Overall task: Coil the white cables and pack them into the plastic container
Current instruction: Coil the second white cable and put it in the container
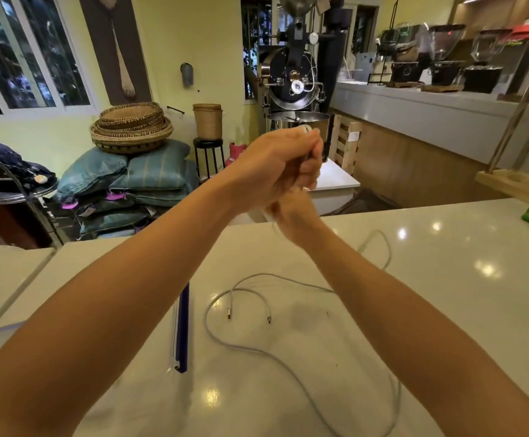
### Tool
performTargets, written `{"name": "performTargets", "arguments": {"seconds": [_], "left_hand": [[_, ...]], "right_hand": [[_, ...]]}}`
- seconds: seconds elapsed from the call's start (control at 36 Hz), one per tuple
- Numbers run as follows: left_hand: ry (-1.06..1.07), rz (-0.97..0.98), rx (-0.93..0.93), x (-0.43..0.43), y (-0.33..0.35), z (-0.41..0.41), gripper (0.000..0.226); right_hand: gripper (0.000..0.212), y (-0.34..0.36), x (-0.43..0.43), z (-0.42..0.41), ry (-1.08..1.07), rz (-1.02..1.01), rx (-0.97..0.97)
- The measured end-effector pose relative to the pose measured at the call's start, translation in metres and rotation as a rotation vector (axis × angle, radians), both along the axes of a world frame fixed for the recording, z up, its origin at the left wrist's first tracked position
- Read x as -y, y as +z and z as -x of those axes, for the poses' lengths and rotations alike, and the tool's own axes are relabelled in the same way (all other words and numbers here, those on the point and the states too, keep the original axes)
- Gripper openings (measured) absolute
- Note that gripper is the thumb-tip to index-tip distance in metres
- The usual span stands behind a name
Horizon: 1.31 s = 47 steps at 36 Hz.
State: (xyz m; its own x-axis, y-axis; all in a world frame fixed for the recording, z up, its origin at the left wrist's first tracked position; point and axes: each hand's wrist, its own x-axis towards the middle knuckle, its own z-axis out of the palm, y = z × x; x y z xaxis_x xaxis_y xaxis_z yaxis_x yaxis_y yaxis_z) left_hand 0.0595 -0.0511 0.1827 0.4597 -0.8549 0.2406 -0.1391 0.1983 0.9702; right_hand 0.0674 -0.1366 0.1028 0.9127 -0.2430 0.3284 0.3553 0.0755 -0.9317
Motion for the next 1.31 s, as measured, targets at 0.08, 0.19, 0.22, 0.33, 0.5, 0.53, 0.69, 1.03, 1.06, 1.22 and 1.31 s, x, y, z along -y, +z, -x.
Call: {"name": "performTargets", "arguments": {"seconds": [0.08, 0.19, 0.22, 0.33, 0.5, 0.53, 0.69, 1.03, 1.06, 1.22, 1.31], "left_hand": [[0.166, -0.088, 0.172, -0.001, -0.001, -0.012, 0.034], [0.357, -0.197, 0.414, -0.011, -0.001, -0.029, 0.035], [0.405, -0.221, 0.473, -0.015, -0.002, -0.033, 0.036], [0.533, -0.293, 0.619, -0.028, -0.012, -0.052, 0.037], [0.551, -0.357, 0.682, -0.042, -0.022, -0.058, 0.042], [0.552, -0.357, 0.685, -0.045, -0.023, -0.058, 0.043], [0.449, -0.383, 0.539, -0.050, -0.034, -0.053, 0.039], [0.224, -0.227, 0.275, -0.052, -0.046, -0.027, 0.037], [0.208, -0.234, 0.260, -0.053, -0.045, -0.026, 0.035], [0.052, -0.291, 0.100, -0.052, -0.045, -0.019, 0.032], [-0.046, -0.224, 0.033, -0.050, -0.038, -0.014, 0.035]], "right_hand": [[0.022, -0.016, -0.019, 0.001, 0.139, -0.002, -0.136], [0.022, -0.020, -0.035, 0.017, 0.294, 0.016, -0.221], [0.022, -0.019, -0.035, 0.020, 0.310, 0.021, -0.227], [0.019, -0.008, -0.028, 0.032, 0.280, 0.209, -0.264], [0.023, 0.022, -0.010, 0.039, 0.090, 0.731, -0.183], [0.022, 0.028, -0.006, 0.039, 0.071, 0.810, -0.157], [0.017, 0.063, 0.014, 0.038, -0.032, 1.135, -0.032], [0.021, 0.109, 0.040, 0.020, -0.071, 1.299, 0.096], [0.021, 0.111, 0.041, 0.018, -0.064, 1.295, 0.099], [0.025, 0.116, 0.049, 0.008, -0.077, 1.203, 0.153], [0.016, 0.108, 0.051, -0.001, -0.070, 1.024, 0.140]]}}
